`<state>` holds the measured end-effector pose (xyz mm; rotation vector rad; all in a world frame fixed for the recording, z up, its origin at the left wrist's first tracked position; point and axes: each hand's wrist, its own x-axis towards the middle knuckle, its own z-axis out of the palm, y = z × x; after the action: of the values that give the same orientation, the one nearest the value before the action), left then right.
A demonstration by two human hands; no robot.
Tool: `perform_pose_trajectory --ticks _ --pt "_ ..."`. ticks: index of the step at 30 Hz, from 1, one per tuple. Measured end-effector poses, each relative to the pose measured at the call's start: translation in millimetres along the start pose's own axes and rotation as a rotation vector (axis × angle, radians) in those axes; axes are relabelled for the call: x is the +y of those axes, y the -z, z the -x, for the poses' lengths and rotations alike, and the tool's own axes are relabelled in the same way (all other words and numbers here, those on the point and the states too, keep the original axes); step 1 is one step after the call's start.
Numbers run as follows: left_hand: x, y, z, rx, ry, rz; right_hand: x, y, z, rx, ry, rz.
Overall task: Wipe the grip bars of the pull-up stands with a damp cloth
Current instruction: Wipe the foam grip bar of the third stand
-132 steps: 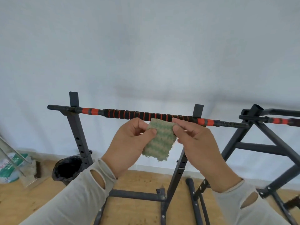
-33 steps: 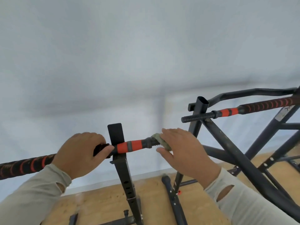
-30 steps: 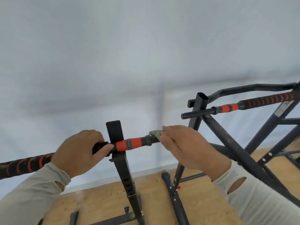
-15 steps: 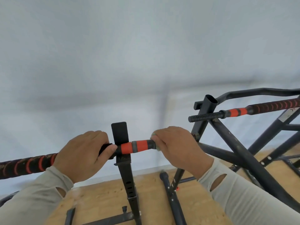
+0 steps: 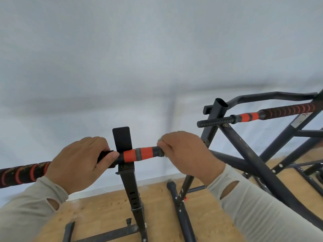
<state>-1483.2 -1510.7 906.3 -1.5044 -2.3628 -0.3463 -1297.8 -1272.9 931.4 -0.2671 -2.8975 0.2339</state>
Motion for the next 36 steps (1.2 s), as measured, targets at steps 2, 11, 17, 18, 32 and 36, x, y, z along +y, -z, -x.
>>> perform_pose_trajectory --ticks 2,11,17,18,32,36 --pt "1.4 0.3 0.1 -0.005 0.001 0.008 13.8 9.0 7.2 -0.059 -0.045 -0.123" --pt "7.0 6.3 3.1 -0.057 0.043 -0.001 28.0 22.8 5.0 -0.211 -0.12 -0.198" --pt "7.4 10.3 1.1 -0.107 0.076 0.011 34.9 23.9 -39.4 -0.425 -0.344 -0.215" --pt "7.8 11.6 1.2 -0.106 0.081 0.014 41.6 24.7 -45.5 -0.475 -0.363 -0.077" --pt "4.6 6.0 0.7 -0.03 0.067 0.075 36.1 24.4 3.8 -0.264 -0.018 0.068" --pt "3.9 2.6 1.4 -0.016 0.068 0.091 70.6 55.4 0.0 -0.473 -0.126 0.345"
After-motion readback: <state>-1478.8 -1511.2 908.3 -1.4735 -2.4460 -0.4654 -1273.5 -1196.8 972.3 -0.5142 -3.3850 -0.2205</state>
